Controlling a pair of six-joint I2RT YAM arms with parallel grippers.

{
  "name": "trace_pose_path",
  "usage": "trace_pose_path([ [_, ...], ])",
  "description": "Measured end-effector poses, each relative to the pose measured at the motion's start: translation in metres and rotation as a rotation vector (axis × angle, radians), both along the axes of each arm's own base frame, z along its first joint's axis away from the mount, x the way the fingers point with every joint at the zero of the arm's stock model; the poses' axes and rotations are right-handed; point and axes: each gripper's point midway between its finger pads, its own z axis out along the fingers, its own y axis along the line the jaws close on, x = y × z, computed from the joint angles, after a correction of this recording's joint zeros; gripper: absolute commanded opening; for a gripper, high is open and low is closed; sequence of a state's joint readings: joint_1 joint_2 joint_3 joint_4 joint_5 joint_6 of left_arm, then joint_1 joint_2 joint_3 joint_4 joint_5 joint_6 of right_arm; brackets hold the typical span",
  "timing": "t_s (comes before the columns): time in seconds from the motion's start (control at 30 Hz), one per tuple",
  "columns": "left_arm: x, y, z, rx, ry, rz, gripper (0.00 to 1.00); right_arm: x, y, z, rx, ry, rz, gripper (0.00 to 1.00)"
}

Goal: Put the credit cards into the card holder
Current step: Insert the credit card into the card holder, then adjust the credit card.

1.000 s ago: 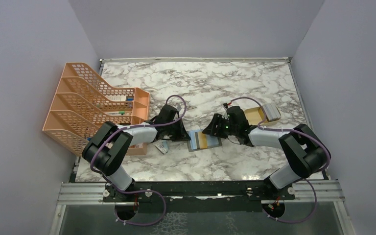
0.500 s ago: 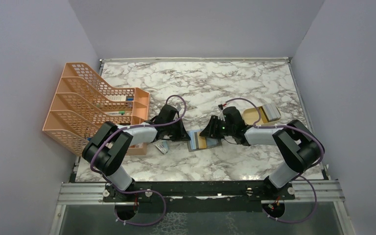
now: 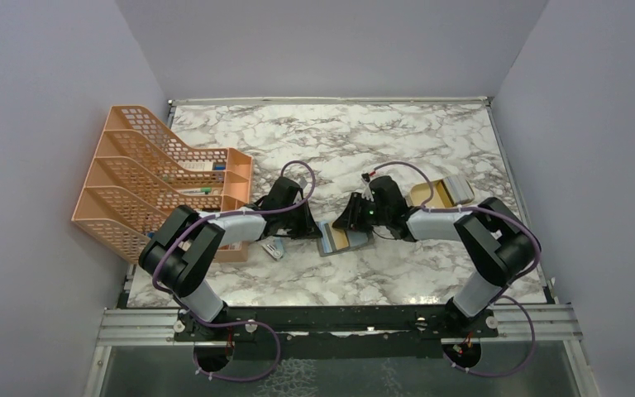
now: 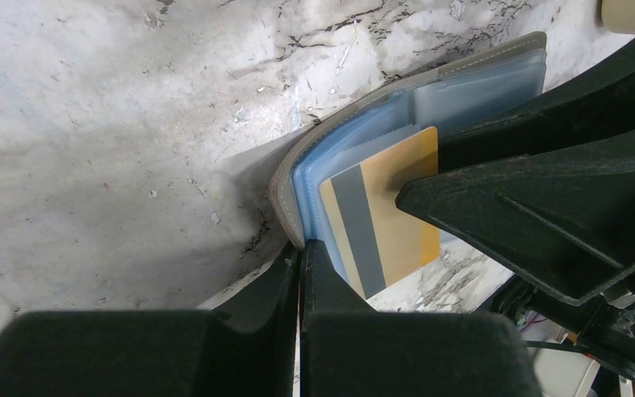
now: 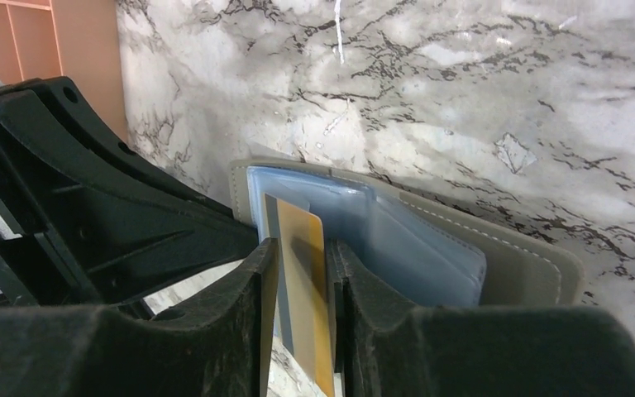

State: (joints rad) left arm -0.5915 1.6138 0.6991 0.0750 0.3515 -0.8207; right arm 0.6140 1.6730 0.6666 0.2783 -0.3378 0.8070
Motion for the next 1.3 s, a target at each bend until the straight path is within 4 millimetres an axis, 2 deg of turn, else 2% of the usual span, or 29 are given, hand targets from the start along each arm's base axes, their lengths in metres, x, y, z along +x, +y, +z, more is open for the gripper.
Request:
trace_pose_path([
  [0.13,0.0,0.0,0.0,0.0,0.0,0.0,0.0,0.008,-0.001,0.004,-0.038,-0.004,-0.015,0.41],
  [0.3,0.0,0.0,0.0,0.0,0.0,0.001,0.0,0.01,-0.015,0.013,-0.124,-0.028,-0.028,0.43],
  [0.43,0.0,0.0,0.0,-0.001,0.002,0.003,0.0,0.002,-0.02,0.015,-0.151,-0.022,-0.01,0.41],
  [0.63,0.0,-0.001,0.0,-0.005,0.004,0.007,0.0,-0.017,-0.024,0.0,-0.18,0.025,0.014,0.41],
  [0.93,0.0,-0.001,0.0,-0.007,0.006,0.01,0.0,-0.03,-0.012,0.0,-0.171,0.041,0.041,0.24],
  [1.3,-0.001,-0.001,0.0,-0.008,0.011,0.014,0.0,-0.033,-0.011,-0.005,-0.157,0.081,0.012,0.19],
])
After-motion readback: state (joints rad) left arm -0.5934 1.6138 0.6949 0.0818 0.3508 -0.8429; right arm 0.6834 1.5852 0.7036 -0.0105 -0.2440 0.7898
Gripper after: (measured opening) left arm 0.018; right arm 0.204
